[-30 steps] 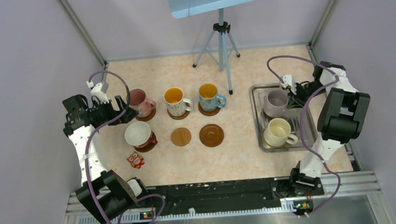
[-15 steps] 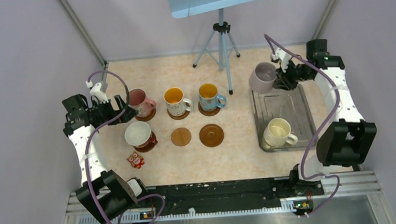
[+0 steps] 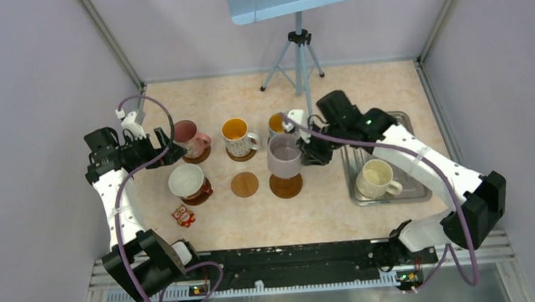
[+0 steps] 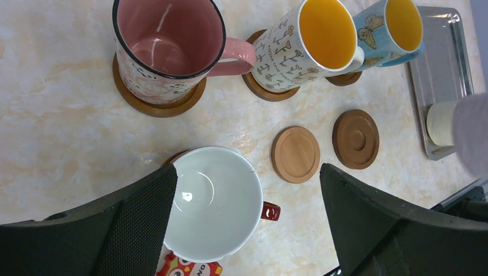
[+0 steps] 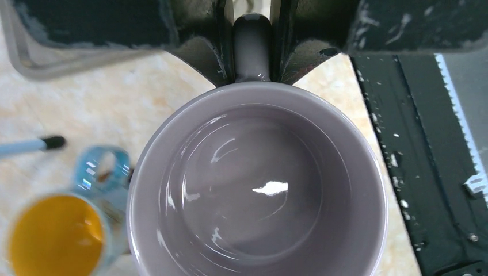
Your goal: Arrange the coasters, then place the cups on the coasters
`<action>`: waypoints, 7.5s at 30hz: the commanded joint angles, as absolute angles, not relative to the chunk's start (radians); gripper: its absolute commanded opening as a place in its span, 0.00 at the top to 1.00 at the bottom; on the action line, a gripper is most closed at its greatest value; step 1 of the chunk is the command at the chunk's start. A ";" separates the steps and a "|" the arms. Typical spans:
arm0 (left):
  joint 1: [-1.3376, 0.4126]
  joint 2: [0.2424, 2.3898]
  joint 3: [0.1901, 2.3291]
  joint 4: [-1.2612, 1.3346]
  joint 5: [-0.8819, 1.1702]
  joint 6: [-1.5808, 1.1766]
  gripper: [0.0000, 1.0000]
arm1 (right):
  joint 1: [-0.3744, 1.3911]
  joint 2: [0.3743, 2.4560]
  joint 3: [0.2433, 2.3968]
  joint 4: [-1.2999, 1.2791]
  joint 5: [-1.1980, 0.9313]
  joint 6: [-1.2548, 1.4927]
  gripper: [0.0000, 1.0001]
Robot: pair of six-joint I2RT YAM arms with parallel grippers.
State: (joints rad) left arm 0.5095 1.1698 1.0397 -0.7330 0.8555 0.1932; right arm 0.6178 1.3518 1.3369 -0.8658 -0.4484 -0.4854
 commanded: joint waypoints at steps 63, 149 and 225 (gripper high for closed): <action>0.508 1.132 1.029 -0.696 0.851 0.202 0.01 | 1.071 1.849 1.255 -0.096 0.018 0.040 1.00; 0.508 1.143 1.022 -0.703 0.916 0.213 0.01 | -0.138 1.295 1.293 -1.423 -0.657 -1.245 0.15; 0.508 1.153 1.009 -0.682 0.934 0.190 0.01 | 0.316 1.077 0.801 -0.365 -0.581 -0.317 1.00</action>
